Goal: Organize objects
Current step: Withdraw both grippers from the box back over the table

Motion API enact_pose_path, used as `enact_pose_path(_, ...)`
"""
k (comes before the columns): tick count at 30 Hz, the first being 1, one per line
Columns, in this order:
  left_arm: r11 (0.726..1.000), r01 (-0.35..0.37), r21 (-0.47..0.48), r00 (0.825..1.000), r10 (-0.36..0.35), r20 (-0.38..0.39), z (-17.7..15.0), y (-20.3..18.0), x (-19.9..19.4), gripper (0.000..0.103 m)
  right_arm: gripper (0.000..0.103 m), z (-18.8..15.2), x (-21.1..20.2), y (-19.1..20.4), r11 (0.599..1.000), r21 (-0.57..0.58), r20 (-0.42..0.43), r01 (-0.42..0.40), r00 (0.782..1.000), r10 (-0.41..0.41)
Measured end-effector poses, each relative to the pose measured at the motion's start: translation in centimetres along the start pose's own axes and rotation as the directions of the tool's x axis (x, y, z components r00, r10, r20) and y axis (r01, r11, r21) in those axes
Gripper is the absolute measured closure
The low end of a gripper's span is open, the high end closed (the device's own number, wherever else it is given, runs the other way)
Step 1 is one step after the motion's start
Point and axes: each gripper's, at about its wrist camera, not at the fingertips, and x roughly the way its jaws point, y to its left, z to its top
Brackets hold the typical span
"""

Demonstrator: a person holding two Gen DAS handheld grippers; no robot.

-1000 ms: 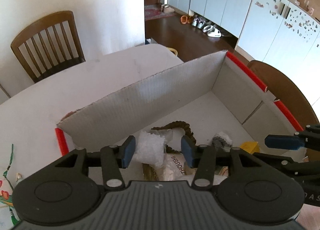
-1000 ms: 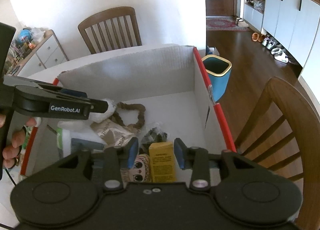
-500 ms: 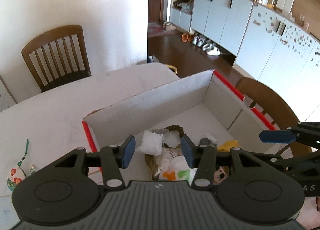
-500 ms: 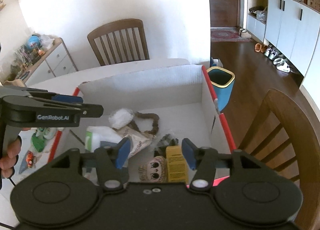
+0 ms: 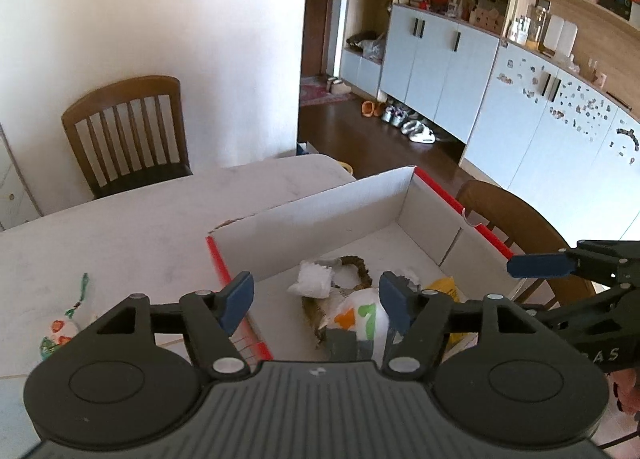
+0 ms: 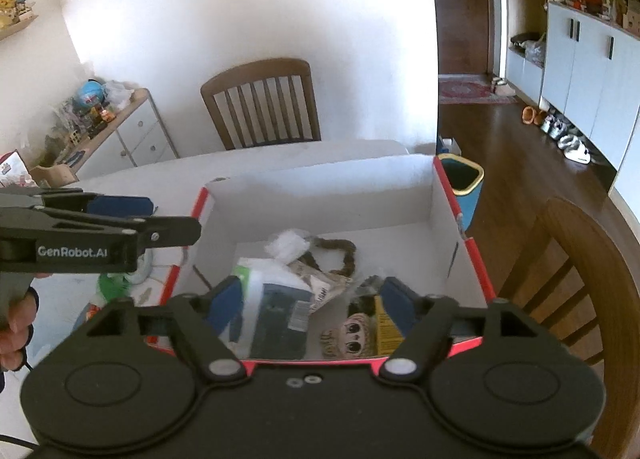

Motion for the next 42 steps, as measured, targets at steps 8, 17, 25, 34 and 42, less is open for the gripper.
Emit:
enact_pose_path(8,0.999,-0.01,-0.035,0.999,0.012,0.042,-1.6,2.7,-3.0,0.02,0.013,-0.3,-1.3,3.0,1.0,-0.018,0.037,-0.026,0.999,0.026)
enact_pose_path(17,0.997,-0.023,-0.067,0.998,0.027,0.057,-4.7,6.7,-5.8,0.019,0.011,-1.5,-1.3,6.9,0.999,-0.018,0.04,-0.029,0.999,0.029)
enact_pose_path(25,0.991,-0.054,-0.126,0.997,0.061,0.052,-7.3,12.2,-7.7,0.014,0.011,-2.8,-0.6,10.9,0.999,-0.016,0.018,-0.031,0.999,0.031)
enact_pose_path(34,0.984,-0.074,-0.16,0.996,0.082,0.045,-9.6,18.8,-8.6,0.006,0.011,-4.0,1.3,15.7,0.999,-0.023,-0.014,-0.041,0.999,0.041)
enact_pose_path(42,0.975,-0.101,-0.198,0.993,0.112,0.047,-10.1,24.1,-7.5,0.0,0.011,-5.3,4.4,20.4,0.997,-0.05,-0.062,-0.066,0.996,0.063)
